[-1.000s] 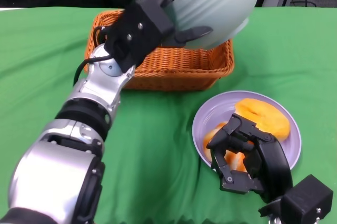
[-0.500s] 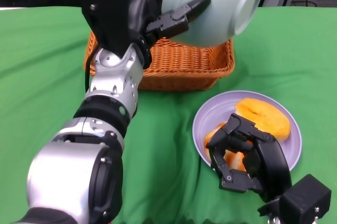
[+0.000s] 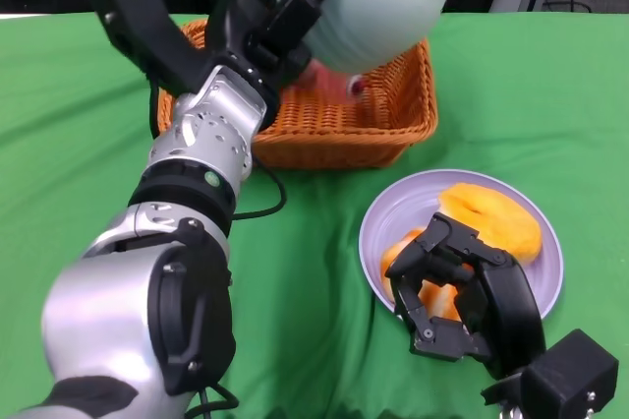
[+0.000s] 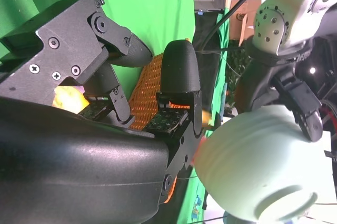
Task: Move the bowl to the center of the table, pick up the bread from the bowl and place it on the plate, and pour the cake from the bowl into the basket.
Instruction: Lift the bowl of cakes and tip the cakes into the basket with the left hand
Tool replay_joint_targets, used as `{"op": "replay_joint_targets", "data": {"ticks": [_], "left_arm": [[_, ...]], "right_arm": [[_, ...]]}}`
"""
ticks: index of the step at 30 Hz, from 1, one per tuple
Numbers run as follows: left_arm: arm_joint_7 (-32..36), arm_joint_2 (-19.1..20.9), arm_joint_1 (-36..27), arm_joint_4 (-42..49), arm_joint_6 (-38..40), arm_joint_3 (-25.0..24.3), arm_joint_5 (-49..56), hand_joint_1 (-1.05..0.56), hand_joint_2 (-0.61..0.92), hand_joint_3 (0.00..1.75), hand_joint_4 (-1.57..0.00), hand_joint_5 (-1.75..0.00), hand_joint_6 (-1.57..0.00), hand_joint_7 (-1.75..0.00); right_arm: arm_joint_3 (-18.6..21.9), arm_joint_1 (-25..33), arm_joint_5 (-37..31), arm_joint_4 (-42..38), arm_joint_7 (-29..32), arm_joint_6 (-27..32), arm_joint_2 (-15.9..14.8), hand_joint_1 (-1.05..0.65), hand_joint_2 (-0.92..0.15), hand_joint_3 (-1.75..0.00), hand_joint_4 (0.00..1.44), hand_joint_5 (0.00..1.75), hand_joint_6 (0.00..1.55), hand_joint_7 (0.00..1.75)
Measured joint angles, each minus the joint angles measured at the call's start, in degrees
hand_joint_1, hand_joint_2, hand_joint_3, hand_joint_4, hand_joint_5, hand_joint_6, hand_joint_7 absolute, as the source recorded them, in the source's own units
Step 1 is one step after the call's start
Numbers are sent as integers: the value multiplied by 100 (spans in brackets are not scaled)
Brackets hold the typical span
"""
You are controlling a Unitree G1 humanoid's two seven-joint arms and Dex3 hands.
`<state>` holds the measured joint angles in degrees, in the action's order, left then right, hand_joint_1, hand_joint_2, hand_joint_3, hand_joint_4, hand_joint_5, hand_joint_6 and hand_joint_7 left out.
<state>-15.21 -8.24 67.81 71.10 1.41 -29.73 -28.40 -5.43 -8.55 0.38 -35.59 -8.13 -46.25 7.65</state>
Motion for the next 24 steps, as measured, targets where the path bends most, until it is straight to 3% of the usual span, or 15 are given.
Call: {"op": "replay_joint_targets", "data": {"ticks": [8,14,17,24], "left_arm": [[655,3,115,100,566,-659,-641,-20,92,47,-70,-175,-53,-170],[1002,5,114,201,741,-1019,-978,-28,92,46,-73,-175,-49,-172],[1124,7,114,230,763,-1151,-1075,-23,92,52,-76,-175,-50,-174],[1420,24,114,247,867,-1290,-1198,-29,92,49,-77,-175,-49,-174]], "right_arm": [[4,0,7,4,-15,-12,0,-3,-45,-119,79,169,69,140],[6,0,8,8,-14,-17,-1,-4,-45,-120,80,169,70,139],[7,0,7,8,-10,-18,-1,-2,-44,-121,80,169,70,139],[5,0,-14,8,31,-24,0,-3,-43,-123,80,169,70,139]]}}
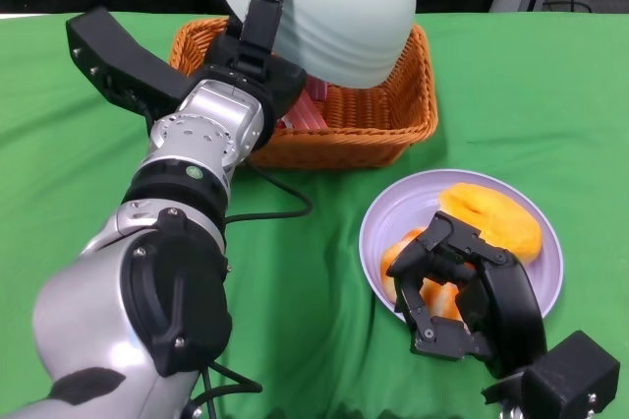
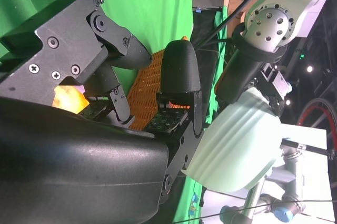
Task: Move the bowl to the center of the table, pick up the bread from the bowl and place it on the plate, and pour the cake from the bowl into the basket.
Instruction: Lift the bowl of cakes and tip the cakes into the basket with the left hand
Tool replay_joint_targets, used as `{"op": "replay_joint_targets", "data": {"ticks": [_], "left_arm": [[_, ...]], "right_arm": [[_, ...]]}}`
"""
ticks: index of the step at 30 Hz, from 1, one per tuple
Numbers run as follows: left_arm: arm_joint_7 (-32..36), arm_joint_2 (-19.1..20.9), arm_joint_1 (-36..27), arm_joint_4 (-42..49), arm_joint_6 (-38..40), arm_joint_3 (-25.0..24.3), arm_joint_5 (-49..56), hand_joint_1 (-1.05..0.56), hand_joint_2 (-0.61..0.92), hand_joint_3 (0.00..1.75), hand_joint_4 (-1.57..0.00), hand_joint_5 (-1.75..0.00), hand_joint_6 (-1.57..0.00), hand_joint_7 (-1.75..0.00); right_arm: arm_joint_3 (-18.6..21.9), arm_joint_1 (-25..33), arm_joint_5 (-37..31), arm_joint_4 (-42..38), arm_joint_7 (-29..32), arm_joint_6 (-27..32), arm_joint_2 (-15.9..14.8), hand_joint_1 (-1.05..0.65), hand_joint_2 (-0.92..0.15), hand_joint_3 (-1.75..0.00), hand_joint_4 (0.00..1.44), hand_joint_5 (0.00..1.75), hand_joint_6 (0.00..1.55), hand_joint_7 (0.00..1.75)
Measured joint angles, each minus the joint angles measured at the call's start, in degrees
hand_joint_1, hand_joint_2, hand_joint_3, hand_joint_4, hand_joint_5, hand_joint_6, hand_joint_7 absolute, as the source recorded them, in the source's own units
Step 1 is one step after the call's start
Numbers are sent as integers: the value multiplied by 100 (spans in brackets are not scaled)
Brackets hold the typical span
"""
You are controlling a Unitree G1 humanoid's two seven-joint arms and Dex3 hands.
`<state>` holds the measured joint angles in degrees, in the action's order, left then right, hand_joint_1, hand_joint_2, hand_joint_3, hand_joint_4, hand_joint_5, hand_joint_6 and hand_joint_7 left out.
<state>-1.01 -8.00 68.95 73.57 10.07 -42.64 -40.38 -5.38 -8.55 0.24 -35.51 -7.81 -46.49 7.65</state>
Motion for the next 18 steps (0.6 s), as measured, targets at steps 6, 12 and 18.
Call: {"op": "replay_joint_targets", "data": {"ticks": [6,12,18], "left_arm": [[5,23,0,0,95,-9,-9,-31,92,47,-75,-175,-48,-175],[-21,37,0,-7,121,124,19,-30,92,43,-73,-175,-48,-173],[-422,82,2,-140,109,502,261,-30,92,35,-67,-175,-52,-163]], "right_arm": [[-6,0,0,4,-1,6,0,-1,-43,-124,79,169,70,139],[-6,0,-37,15,33,17,1,-3,-43,-121,79,169,70,139],[-7,-2,-116,7,95,7,1,-3,-44,-121,80,171,70,140]]}}
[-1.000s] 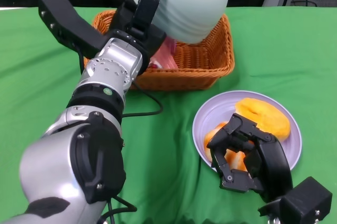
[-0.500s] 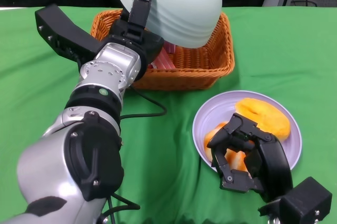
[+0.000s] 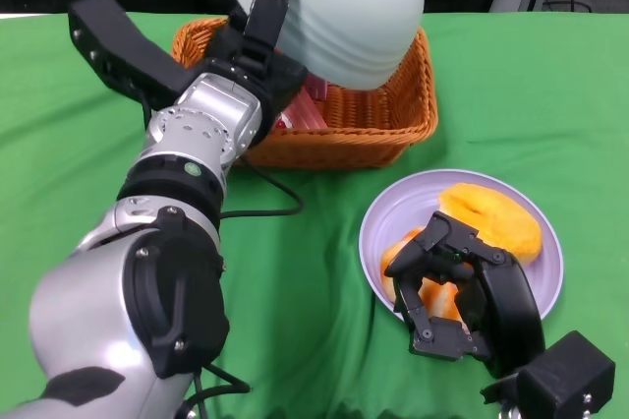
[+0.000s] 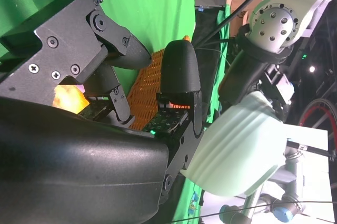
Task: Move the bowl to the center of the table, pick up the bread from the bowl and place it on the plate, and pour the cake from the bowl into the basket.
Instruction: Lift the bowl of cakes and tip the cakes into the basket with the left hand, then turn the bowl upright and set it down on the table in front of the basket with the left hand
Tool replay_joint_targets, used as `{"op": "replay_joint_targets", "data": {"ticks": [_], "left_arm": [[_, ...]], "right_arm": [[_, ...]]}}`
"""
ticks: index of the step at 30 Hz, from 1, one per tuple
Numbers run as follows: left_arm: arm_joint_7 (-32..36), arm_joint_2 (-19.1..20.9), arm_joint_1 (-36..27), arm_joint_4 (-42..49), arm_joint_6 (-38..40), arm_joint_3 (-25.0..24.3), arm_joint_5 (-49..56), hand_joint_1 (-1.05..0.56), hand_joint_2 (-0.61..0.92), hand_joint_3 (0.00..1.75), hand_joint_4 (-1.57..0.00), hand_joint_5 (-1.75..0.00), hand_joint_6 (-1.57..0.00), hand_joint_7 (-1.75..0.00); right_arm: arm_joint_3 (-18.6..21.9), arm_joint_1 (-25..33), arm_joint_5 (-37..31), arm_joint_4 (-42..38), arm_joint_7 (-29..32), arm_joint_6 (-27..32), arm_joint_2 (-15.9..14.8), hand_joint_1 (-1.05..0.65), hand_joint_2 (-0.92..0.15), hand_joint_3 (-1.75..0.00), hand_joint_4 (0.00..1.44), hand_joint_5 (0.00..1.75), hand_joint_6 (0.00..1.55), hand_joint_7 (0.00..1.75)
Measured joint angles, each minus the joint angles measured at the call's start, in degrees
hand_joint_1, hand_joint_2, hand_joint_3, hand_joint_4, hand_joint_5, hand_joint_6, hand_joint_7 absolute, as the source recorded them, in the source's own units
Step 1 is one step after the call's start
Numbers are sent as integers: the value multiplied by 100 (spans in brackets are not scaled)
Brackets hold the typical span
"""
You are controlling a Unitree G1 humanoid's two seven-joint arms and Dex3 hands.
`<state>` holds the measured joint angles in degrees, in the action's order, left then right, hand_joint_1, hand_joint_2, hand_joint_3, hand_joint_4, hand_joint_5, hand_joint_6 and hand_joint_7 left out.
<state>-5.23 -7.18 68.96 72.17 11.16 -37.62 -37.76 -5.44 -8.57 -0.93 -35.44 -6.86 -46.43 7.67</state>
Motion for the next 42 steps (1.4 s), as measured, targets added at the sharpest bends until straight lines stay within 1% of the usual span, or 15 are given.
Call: {"op": "replay_joint_targets", "data": {"ticks": [4,6,7,8,10,12,18,20,24,27,30,34,35,39,42], "left_arm": [[-477,42,2,-164,-179,427,378,-17,92,43,-69,-175,-55,-164],[-677,62,-1,-248,-396,708,665,-13,86,57,-70,-175,-57,-165],[-823,72,-8,-301,-535,853,803,-12,78,76,-71,-175,-64,-161],[-992,86,-11,-348,-654,971,912,-13,74,85,-72,-175,-66,-160],[-1312,147,-17,-427,-884,1205,1135,-13,63,98,-74,-175,-75,-154],[-1517,212,-39,-522,-1086,1405,1346,-13,59,103,-75,-175,-78,-152],[-2025,456,-240,-848,-1640,1982,1902,-18,59,101,-77,-175,-74,-156],[-2195,578,-387,-1021,-2011,2230,2175,-21,63,95,-73,-175,-67,-158],[-2492,912,-777,-1258,-3315,2730,2826,-26,76,73,-70,-175,-57,-162],[-2461,1162,-966,-1297,-4161,2997,3246,-23,78,72,-74,-175,-60,-156],[-2366,1426,-1186,-1322,-5092,3178,3625,-24,85,60,-75,-175,-65,-146],[-1970,1774,-1459,-1291,-6079,3387,4181,-23,91,50,-73,-175,-62,-154],[-1830,1849,-1499,-1266,-6269,3440,4326,-21,89,51,-73,-175,-61,-155],[-1194,2120,-1732,-1233,-7106,3598,4900,-18,75,75,-72,-175,-69,-137],[-362,2318,-1895,-1207,-7695,3773,5672,-16,70,83,-69,-175,-68,-134]], "right_arm": [[-2,0,88,6,-63,28,2,-3,-44,-120,79,170,70,140],[-2,1,88,6,-65,27,2,-3,-44,-121,78,170,69,141],[-2,1,89,6,-74,26,1,-3,-44,-121,79,171,69,141],[-2,0,92,6,-90,25,1,-3,-44,-121,79,171,69,141],[-2,0,94,6,-113,25,0,-4,-44,-119,79,172,69,142],[1,0,93,6,-113,25,-1,-5,-46,-115,79,171,69,142],[7,-2,96,6,-119,30,-1,-5,-48,-114,78,172,69,141],[9,-5,97,4,-121,31,-1,-4,-47,-115,78,172,68,141],[29,-35,124,-28,-165,27,-19,-3,-48,-115,78,170,68,141],[53,-43,200,-35,-231,27,-33,-3,-49,-115,79,170,68,141],[88,-49,184,-35,-205,22,-52,-5,-48,-114,79,169,68,142],[125,-50,153,-31,-149,20,-85,-5,-49,-114,78,170,67,144],[132,-50,156,-30,-149,21,-88,-5,-48,-115,79,171,67,144],[151,-51,143,-28,-124,21,-87,-4,-45,-120,79,171,67,147],[160,-53,114,-28,-96,19,-83,-3,-44,-123,77,174,67,148]]}}
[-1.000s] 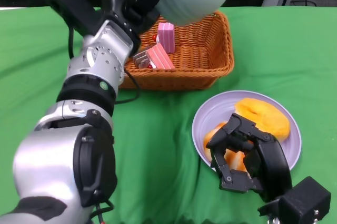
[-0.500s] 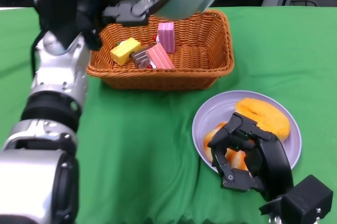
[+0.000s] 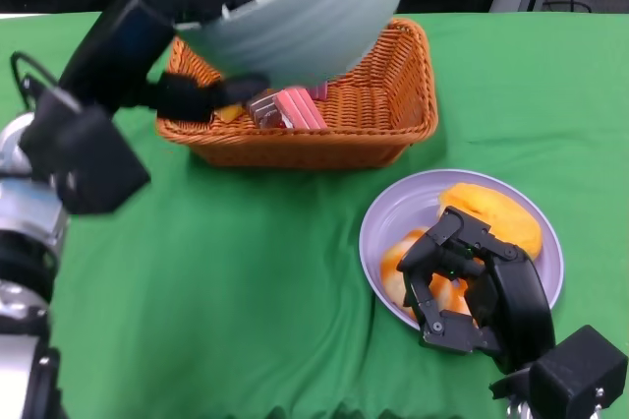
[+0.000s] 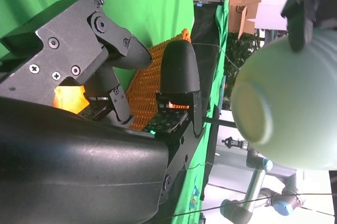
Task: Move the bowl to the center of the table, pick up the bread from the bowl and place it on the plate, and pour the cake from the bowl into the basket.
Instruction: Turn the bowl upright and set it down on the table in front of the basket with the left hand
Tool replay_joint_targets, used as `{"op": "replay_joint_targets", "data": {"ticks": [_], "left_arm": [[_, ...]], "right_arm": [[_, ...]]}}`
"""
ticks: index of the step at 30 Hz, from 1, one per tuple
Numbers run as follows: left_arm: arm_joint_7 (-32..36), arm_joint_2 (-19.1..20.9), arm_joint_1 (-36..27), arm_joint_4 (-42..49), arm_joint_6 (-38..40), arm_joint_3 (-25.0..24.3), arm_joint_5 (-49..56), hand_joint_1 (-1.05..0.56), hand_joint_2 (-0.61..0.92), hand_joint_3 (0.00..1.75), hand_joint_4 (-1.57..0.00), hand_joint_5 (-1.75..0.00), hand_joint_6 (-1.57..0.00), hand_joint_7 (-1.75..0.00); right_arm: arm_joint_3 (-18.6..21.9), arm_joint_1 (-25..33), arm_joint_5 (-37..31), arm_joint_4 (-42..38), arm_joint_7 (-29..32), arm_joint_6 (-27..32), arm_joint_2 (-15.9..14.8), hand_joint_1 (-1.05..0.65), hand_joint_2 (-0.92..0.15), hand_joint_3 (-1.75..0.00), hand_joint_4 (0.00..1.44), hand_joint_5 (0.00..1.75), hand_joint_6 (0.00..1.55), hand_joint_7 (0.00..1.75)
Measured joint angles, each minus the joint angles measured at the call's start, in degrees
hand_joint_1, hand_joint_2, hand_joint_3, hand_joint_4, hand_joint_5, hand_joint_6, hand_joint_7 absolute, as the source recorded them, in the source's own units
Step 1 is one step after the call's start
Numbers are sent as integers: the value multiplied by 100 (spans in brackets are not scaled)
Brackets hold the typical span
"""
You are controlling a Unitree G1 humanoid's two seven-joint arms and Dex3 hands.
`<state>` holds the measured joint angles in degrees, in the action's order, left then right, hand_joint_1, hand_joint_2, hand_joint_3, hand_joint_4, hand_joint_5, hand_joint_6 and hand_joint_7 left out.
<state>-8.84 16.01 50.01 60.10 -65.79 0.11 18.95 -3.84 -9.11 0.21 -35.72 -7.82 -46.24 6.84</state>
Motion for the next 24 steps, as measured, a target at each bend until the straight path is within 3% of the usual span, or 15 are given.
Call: {"op": "replay_joint_targets", "data": {"ticks": [3,8,10,12,14,24], "left_arm": [[1088,184,-128,-42,-298,170,965,-17,68,85,-68,-175,-70,-130],[3100,474,-367,-204,-279,603,2635,-16,56,102,-69,-175,-70,-132],[3877,577,-470,-231,-165,851,3189,-14,61,88,-70,-175,-70,-132],[4647,658,-572,-237,-22,1117,3676,-16,78,56,-71,-175,-67,-137],[5416,720,-641,-237,145,1422,4139,-16,86,43,-72,-175,-67,-137],[9131,1023,-867,-109,998,2995,5711,-15,92,35,-72,-175,-68,-131]], "right_arm": [[5,-1,-11,0,9,0,9,-4,-44,-123,76,174,66,148],[7,-1,-97,0,52,0,17,-3,-48,-115,74,174,66,143],[7,-1,-121,1,62,1,25,-3,-50,-112,74,173,67,141],[7,-1,-133,2,70,1,29,0,-50,-114,75,172,67,141],[9,-1,-135,2,74,1,28,0,-48,-119,76,171,68,141],[43,0,-131,125,81,11,-7,-1,-42,-129,79,168,68,142]]}}
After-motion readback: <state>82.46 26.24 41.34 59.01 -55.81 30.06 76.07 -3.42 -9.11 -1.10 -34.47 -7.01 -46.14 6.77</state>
